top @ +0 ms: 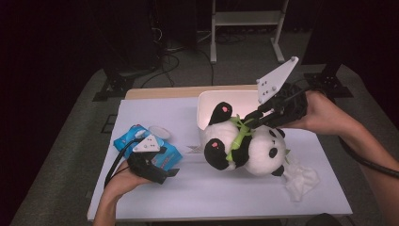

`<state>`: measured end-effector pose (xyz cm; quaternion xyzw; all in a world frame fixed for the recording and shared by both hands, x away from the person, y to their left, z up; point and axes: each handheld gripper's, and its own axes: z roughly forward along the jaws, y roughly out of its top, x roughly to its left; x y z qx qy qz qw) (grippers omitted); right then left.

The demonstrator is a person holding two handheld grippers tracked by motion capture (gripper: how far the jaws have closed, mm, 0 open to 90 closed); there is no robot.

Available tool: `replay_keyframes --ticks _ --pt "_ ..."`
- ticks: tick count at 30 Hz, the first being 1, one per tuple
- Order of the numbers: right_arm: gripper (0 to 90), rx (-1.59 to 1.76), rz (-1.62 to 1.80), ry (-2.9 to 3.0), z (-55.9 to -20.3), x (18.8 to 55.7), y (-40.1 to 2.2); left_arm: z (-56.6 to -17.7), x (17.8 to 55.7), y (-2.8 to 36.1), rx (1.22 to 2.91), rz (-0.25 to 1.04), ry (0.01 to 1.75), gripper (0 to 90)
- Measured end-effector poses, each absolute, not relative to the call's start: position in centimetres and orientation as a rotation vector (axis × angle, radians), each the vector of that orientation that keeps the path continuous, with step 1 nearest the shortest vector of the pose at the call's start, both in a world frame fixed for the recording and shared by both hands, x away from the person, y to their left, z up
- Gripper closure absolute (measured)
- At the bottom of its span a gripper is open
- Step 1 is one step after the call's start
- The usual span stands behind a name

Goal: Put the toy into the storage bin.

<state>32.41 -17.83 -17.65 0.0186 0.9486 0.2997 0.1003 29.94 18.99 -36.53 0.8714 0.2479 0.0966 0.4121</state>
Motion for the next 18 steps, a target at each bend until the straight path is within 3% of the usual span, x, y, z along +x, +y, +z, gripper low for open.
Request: replay_keyframes --ticks 18 --pt "78.0 0.083 0.879 2.791 -14.3 36.8 -17.8 -36.5 30.3 20.1 2.16 0.241 0.669 9.7"
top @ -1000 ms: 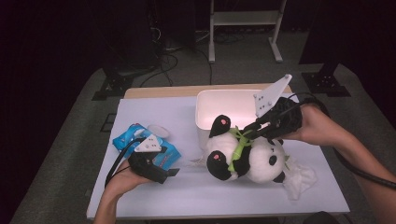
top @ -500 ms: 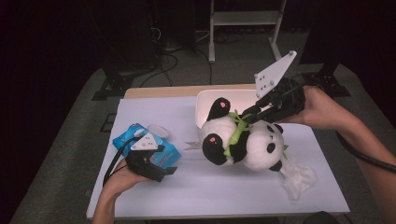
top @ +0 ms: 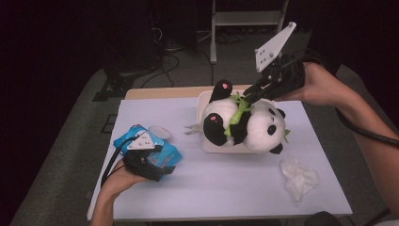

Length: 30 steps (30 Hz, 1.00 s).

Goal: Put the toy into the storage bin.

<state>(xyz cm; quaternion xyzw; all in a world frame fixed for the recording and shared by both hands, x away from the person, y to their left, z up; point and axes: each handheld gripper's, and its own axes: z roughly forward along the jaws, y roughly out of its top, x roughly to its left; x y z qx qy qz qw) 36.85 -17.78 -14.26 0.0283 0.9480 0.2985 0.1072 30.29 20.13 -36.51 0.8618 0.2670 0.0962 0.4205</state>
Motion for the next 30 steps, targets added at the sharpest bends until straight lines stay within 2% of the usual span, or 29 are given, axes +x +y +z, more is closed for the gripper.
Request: replay_keyframes --ticks 9,20,30 --pt "78.0 0.12 0.844 2.789 -13.3 40.6 -17.7 -36.3 30.4 20.5 2.151 0.252 0.68 9.7" --pt "78.0 0.194 0.788 2.795 -13.8 44.7 -17.6 -36.4 30.4 20.7 2.15 0.249 0.689 9.6" --pt "78.0 0.232 0.779 2.834 -16.6 46.3 -17.3 -36.5 30.4 20.5 2.156 0.242 0.682 9.6"
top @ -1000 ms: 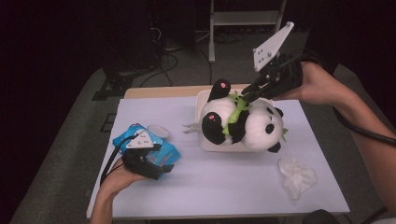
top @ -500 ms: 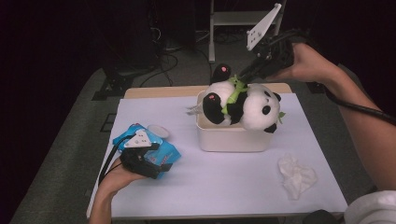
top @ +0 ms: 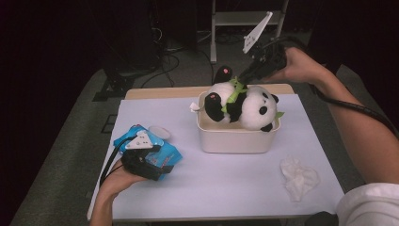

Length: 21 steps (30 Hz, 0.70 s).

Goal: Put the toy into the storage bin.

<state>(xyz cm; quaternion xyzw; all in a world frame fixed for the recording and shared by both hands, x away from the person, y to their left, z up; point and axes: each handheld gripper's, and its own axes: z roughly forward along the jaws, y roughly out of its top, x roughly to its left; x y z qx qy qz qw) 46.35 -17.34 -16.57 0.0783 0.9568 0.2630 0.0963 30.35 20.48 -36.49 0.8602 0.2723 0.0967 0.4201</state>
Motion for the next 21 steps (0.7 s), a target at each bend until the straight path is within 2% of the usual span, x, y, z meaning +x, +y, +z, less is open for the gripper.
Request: replay_keyframes --ticks 21 --pt "77.9 0.23 0.813 2.888 -20.1 47.1 -16.0 -36.4 30.4 20.5 2.15 0.241 0.675 9.6"
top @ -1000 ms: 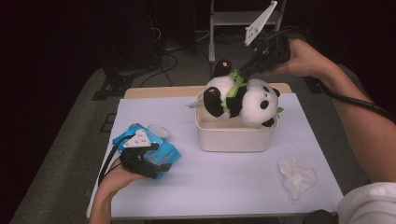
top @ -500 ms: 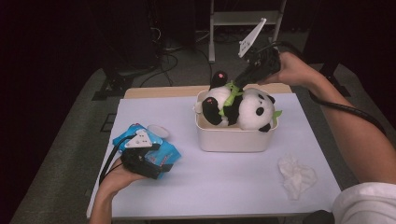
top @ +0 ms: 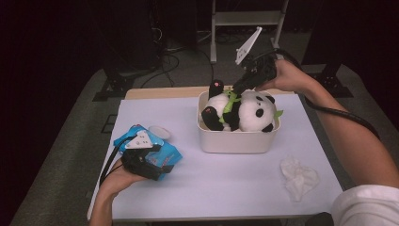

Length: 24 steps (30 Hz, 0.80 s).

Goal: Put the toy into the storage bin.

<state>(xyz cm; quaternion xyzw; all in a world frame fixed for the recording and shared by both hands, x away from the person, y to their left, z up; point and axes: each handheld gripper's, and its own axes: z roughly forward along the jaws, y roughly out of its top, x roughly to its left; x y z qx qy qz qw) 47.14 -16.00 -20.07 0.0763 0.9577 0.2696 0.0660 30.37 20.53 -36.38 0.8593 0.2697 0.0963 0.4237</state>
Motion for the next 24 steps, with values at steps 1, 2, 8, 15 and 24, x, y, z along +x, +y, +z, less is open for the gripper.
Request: replay_keyframes --ticks 1,2,8,15,24 --pt "77.9 0.23 0.813 2.89 -20.1 47.1 -16.0 -36.4 30.3 20.5 2.151 0.242 0.673 9.6" --pt "77.9 0.23 0.814 2.892 -20.1 47.1 -15.9 -36.4 30.3 20.5 2.151 0.243 0.672 9.7" --pt "77.8 0.234 0.811 2.904 -20.7 46.8 -15.9 -36.4 30.3 20.5 2.155 0.24 0.67 9.6" --pt "77.7 0.247 0.793 2.939 -22.7 46.9 -16.0 -36.4 30.3 20.5 2.158 0.24 0.665 9.6" --pt "76.9 0.303 0.815 2.966 -24.9 46.8 -16.5 -36.4 30.2 20.3 2.167 0.237 0.656 9.6"
